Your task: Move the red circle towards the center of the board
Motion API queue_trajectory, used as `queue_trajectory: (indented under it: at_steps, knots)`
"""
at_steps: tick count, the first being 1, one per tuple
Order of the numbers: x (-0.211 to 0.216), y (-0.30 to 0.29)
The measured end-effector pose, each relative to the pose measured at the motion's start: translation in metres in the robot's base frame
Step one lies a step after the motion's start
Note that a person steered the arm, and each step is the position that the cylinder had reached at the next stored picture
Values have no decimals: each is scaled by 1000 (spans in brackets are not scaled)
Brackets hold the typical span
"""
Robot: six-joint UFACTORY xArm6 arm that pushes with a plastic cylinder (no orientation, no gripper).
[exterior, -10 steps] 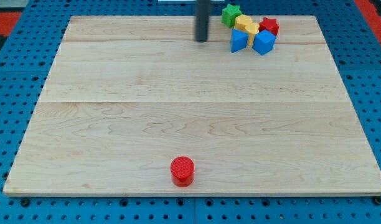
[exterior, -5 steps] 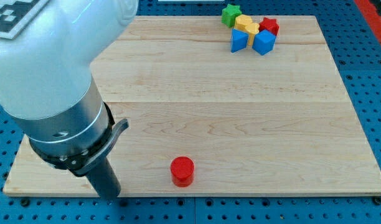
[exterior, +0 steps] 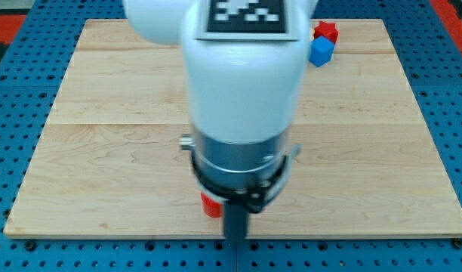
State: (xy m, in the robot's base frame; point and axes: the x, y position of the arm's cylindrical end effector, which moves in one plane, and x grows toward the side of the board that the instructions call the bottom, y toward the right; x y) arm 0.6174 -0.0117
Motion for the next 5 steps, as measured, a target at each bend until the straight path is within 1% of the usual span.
queue_trajectory:
  at_steps: [2,3,4,5]
  knots:
    - [-65,-25]
    - [-97,-52]
    - [-100,-90]
    - [-123,-68]
